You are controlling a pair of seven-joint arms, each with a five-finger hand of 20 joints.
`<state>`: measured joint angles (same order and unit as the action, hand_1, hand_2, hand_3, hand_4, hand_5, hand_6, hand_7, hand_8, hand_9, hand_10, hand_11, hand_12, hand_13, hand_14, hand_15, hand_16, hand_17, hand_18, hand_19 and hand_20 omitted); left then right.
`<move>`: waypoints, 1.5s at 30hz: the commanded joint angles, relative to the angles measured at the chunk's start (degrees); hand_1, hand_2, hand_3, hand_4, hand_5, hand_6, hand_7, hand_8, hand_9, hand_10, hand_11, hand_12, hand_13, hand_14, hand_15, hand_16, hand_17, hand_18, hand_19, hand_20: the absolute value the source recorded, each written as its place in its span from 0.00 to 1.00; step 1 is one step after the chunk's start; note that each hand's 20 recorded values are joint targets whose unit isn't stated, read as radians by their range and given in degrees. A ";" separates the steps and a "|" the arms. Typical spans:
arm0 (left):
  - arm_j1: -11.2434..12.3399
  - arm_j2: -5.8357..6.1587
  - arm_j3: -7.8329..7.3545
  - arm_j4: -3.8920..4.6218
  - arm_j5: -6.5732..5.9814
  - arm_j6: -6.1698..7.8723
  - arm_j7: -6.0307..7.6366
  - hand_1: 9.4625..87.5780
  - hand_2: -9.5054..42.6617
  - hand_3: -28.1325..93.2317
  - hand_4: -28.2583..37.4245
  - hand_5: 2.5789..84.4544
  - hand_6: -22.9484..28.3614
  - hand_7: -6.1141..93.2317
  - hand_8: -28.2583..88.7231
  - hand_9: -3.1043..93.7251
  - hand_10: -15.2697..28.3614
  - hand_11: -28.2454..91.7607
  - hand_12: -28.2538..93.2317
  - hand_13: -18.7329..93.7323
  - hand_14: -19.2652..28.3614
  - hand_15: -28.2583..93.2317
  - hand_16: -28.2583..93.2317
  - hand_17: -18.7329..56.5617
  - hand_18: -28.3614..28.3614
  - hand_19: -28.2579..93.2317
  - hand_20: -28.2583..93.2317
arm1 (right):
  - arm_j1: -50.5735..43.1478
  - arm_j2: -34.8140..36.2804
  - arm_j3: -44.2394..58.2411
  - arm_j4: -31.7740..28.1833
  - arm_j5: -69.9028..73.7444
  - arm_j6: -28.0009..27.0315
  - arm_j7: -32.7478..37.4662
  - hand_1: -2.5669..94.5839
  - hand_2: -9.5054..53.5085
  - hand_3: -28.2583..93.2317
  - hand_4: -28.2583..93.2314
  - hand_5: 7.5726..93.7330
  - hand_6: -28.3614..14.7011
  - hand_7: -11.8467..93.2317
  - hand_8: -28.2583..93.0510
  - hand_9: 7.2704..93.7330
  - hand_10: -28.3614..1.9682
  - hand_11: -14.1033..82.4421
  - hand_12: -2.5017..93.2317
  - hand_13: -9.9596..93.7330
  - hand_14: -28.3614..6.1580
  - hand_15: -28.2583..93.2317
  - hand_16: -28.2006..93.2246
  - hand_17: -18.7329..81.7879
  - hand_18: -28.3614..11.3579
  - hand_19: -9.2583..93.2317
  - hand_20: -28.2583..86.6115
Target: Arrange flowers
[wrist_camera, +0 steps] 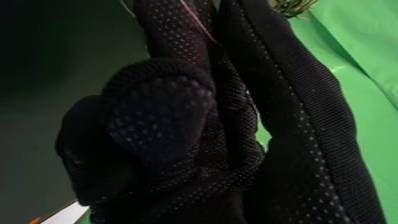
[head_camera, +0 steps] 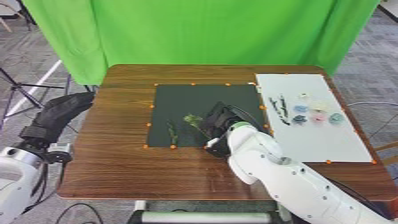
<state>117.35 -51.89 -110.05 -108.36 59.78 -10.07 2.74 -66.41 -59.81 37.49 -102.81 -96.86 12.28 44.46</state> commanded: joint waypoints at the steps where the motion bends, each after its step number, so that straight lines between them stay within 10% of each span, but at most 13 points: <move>1: 0.33 0.07 -0.18 -0.38 -0.10 -0.67 -0.39 0.25 0.00 0.70 0.15 0.44 0.57 0.17 0.20 0.37 0.66 0.33 0.35 0.40 0.74 0.30 0.26 0.25 0.70 0.27 0.34 | 0.10 0.27 -0.47 -0.08 -1.61 -0.14 -0.35 0.60 0.00 0.59 0.25 0.82 0.51 0.27 0.39 0.97 0.50 0.36 0.24 1.00 0.77 0.65 0.45 0.86 0.47 0.98 0.58; 45: 0.61 0.39 -0.98 -0.64 0.01 -1.17 -0.96 0.25 0.00 0.69 0.15 0.44 0.57 0.17 0.20 0.37 0.66 0.33 0.35 0.40 0.74 0.30 0.26 0.25 0.70 0.27 0.34 | -7.63 4.68 4.76 -5.94 3.51 -1.35 -0.18 0.45 0.00 0.70 0.21 0.82 0.51 0.31 0.19 0.97 0.46 0.35 0.23 1.00 0.74 0.65 0.45 0.86 0.47 0.96 0.58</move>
<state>117.29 -51.68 -110.26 -108.41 59.82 -10.46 2.43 -71.65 -55.48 43.12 -107.22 -93.88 12.07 43.41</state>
